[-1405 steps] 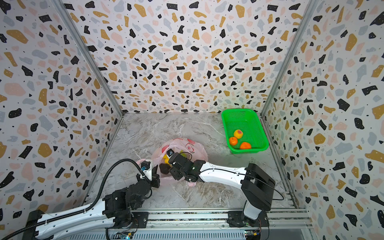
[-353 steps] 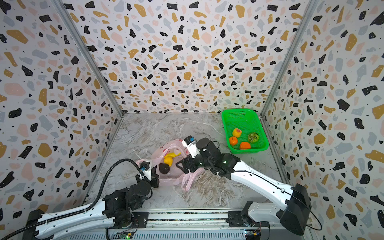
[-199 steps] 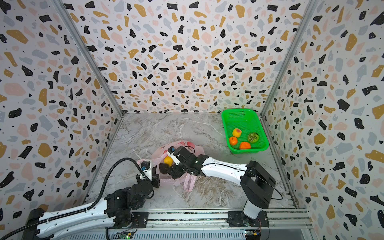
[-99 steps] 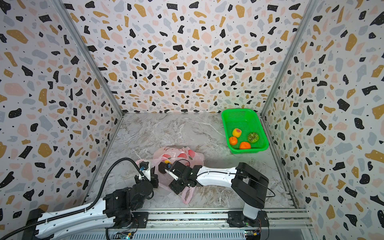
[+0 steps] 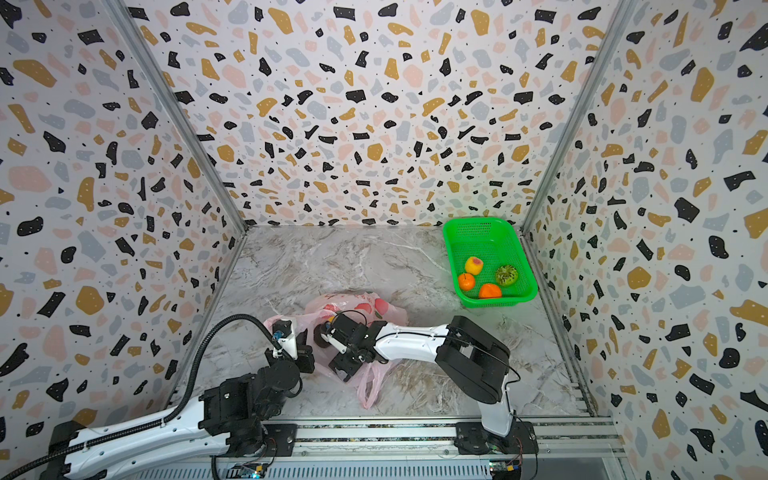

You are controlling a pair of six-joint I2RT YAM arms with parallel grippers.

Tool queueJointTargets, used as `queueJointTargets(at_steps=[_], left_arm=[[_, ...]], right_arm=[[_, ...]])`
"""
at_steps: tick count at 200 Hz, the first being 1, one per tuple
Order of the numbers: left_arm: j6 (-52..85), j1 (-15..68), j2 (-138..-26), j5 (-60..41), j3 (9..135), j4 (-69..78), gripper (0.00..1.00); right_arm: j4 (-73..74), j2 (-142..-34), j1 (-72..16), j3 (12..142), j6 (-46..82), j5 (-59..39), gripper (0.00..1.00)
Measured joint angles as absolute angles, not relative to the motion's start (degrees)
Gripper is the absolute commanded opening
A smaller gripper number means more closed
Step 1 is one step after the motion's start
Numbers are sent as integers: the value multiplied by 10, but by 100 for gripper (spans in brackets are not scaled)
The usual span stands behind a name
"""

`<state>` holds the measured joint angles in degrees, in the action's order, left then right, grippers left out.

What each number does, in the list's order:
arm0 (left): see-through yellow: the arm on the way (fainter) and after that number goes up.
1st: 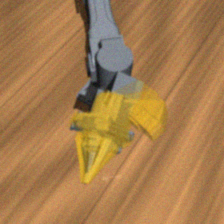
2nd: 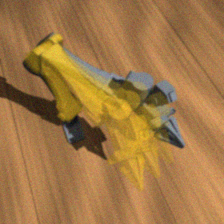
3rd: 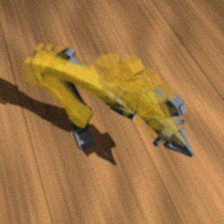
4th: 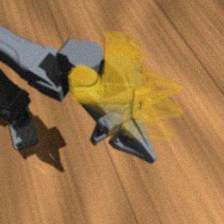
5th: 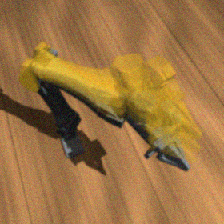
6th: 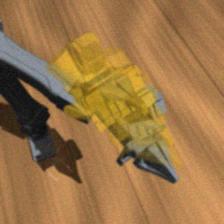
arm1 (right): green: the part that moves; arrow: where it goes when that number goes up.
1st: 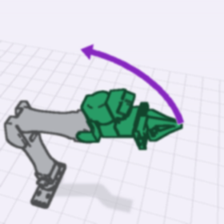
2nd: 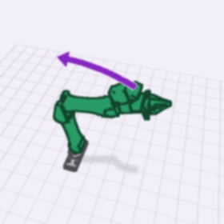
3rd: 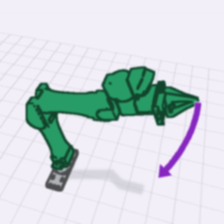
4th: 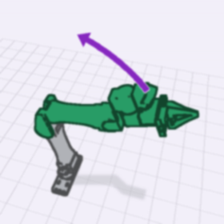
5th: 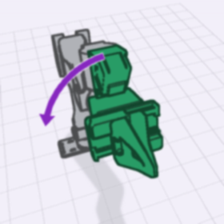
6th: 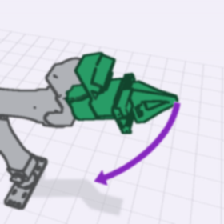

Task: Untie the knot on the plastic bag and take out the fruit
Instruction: 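Lower the open right gripper into the bag toward the dark avocado, then close the right gripper on the dark avocado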

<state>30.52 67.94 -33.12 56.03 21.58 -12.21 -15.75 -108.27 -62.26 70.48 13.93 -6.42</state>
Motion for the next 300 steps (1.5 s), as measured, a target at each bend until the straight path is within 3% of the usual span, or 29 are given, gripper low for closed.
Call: queueJointTargets(at_steps=[46,95,196,246,262,300], left_arm=[[316,679,-333,561,211,-133,0],[342,679,-365,560,211,-141,0],[389,679,-368,565,203,-165,0],[398,680,-371,568,197,-164,0],[399,680,-370,570,196,-165,0],[399,680,-368,572,196,-164,0]], right_arm=[[-63,-1082,-547,706,200,-124,84],[5,-1084,-558,706,241,-196,89],[-5,-1164,-594,769,230,-153,95],[-11,-1203,-597,816,224,-136,75],[-18,-1205,-597,816,222,-134,64],[-14,-1202,-597,809,219,-132,58]])
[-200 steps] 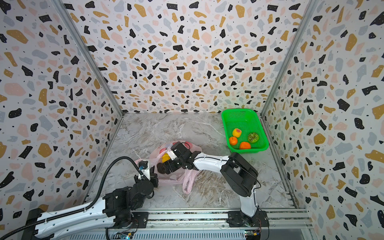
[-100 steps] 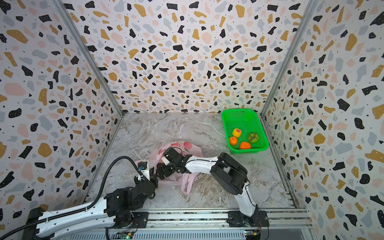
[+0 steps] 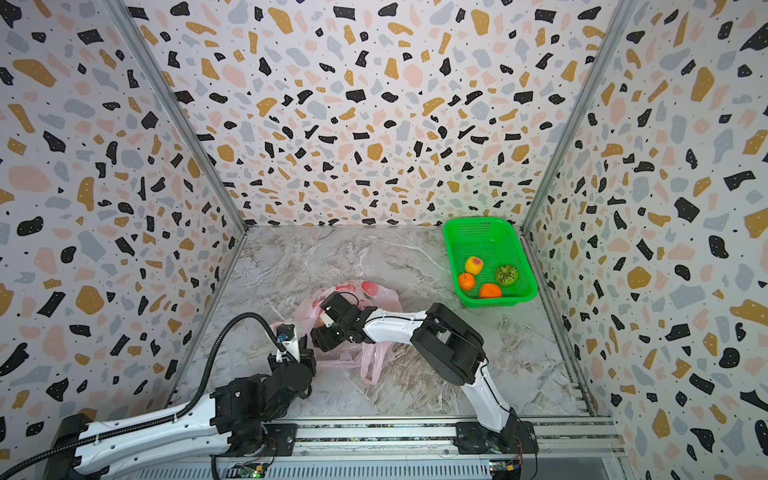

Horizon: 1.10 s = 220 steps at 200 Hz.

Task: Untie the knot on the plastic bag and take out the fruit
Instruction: 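Close the right gripper on the dark avocado, then lift the avocado out with the right gripper toward the green basket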

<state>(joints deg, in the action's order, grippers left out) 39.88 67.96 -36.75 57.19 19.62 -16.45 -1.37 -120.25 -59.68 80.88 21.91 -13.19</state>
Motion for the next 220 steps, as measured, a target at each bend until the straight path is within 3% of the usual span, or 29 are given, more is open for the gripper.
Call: queueJointTargets(at_steps=[141,220], left_arm=[[339,680,-363,578,196,-108,0],[304,680,-371,580,197,-80,0]], right_arm=[[-77,-951,-591,640,223,-110,58],[-143,-913,-604,594,213,-114,58]])
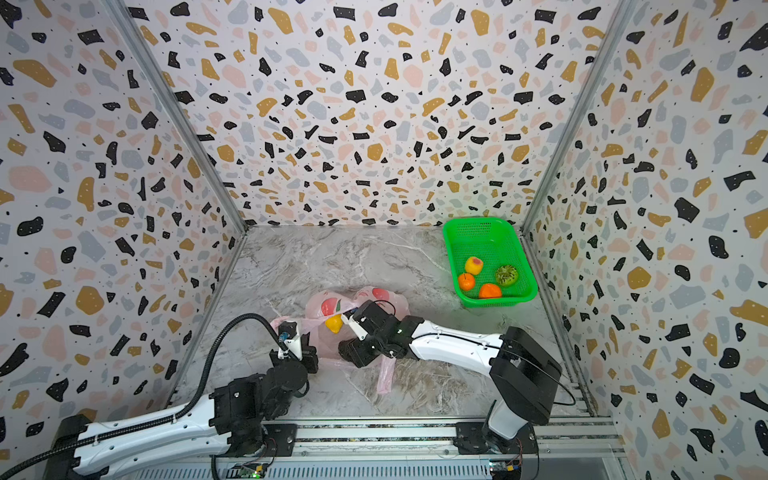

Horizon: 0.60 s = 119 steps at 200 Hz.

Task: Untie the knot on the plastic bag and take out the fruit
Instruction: 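Lift the avocado out with the right gripper toward the green basket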

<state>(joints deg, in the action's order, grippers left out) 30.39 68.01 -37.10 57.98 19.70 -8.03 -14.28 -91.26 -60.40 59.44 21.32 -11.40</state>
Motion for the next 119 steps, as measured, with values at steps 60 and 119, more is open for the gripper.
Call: queueJointTargets(at_steps=[60,119], left_arm=[[290,680,-382,582,204,-72,0],[290,680,-383,585,204,-72,0]], right_arm=[[-174,-922,-641,602,194,-111,59],[-203,-823,-634,618,188,-81,60]])
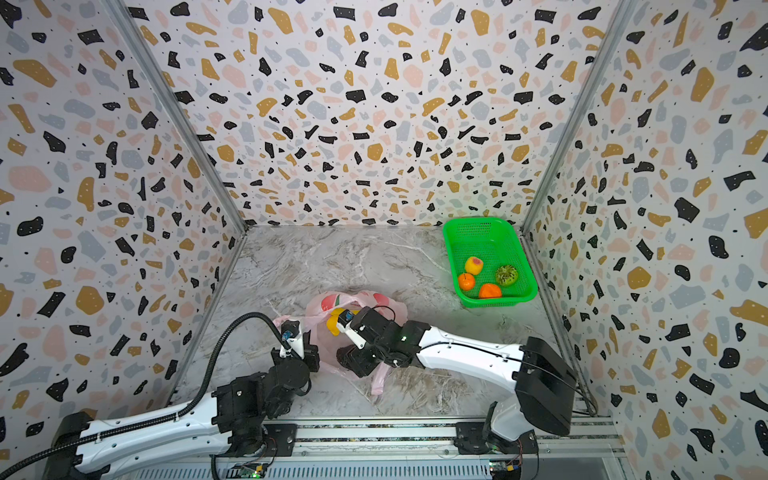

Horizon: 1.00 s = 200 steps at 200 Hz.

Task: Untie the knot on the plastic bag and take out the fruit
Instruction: 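Lift the avocado out with the right gripper toward the green basket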

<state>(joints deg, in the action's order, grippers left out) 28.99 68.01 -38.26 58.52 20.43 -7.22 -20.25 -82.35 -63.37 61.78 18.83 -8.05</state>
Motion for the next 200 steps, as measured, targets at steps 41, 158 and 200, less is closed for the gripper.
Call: queueJointTargets(at_steps=[41,158,200], left_arm=[[290,680,-390,583,204,-71,0],[280,680,-387,578,204,-59,0],[280,680,-382,577,204,-59,0]], right_arm=[[-197,-756,-597,635,190,-76,61],[-229,-680,-353,691,148,-74,63],[-216,-688,-167,673,129,-77,63]])
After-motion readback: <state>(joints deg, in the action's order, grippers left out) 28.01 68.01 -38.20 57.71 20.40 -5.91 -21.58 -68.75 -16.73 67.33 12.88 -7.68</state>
